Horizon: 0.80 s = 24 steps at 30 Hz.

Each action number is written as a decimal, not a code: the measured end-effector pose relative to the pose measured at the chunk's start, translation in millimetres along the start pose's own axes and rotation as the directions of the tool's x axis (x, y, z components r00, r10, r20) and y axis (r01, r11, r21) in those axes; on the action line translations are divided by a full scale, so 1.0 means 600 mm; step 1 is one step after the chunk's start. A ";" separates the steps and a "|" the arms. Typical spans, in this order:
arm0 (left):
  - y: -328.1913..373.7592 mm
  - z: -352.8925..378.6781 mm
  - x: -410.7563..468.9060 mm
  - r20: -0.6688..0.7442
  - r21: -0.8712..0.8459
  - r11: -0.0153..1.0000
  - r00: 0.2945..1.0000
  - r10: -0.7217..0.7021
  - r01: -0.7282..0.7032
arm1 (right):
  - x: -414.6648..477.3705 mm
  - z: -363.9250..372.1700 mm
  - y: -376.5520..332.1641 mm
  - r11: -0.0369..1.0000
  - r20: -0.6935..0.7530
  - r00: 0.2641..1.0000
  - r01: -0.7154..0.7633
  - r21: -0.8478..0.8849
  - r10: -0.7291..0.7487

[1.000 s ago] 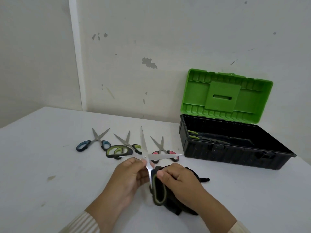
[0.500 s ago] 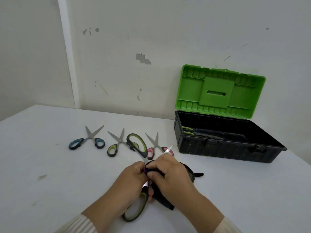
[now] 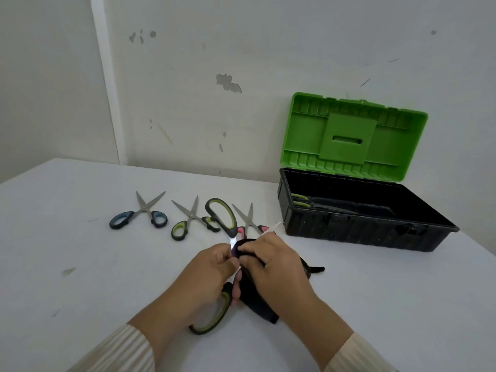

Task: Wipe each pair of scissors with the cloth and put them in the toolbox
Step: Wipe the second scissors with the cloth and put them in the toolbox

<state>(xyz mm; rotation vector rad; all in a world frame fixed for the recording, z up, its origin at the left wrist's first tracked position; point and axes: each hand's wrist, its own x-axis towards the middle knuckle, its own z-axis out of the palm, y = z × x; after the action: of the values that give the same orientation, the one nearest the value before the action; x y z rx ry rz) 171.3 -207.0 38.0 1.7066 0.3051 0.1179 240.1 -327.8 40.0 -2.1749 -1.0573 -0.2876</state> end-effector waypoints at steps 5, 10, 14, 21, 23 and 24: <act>-0.002 -0.012 -0.002 0.059 0.060 0.998 0.998 -0.001 -0.003 | 0.021 -0.047 0.057 0.959 -0.329 0.902 -0.273 0.070 0.281; -0.003 -0.022 0.006 0.054 0.046 0.999 0.998 -0.009 0.006 | 0.003 -0.059 0.035 0.981 -0.431 0.884 -0.128 0.146 0.180; -0.003 -0.015 -0.002 0.058 0.022 1.000 0.998 0.006 -0.008 | -0.015 -0.005 0.011 0.998 -0.025 0.998 0.054 0.011 -0.054; 0.015 -0.031 -0.005 -0.005 0.089 0.991 0.995 0.104 -0.103 | 0.018 -0.068 0.060 0.905 -0.360 0.842 -0.306 0.294 0.402; 0.005 -0.043 -0.003 -0.150 0.278 0.933 0.949 0.278 -0.230 | 0.011 -0.077 0.059 0.821 -0.285 0.838 -0.288 0.492 0.465; -0.003 -0.049 -0.001 -0.202 0.454 0.835 0.877 0.436 -0.310 | 0.007 -0.079 0.055 0.793 -0.217 0.859 -0.292 0.535 0.463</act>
<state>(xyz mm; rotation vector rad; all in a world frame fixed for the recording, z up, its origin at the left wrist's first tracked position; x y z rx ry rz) 163.2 -178.6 41.0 2.1588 0.2173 0.6536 272.3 -370.9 60.7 -1.7387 -0.4081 -0.1713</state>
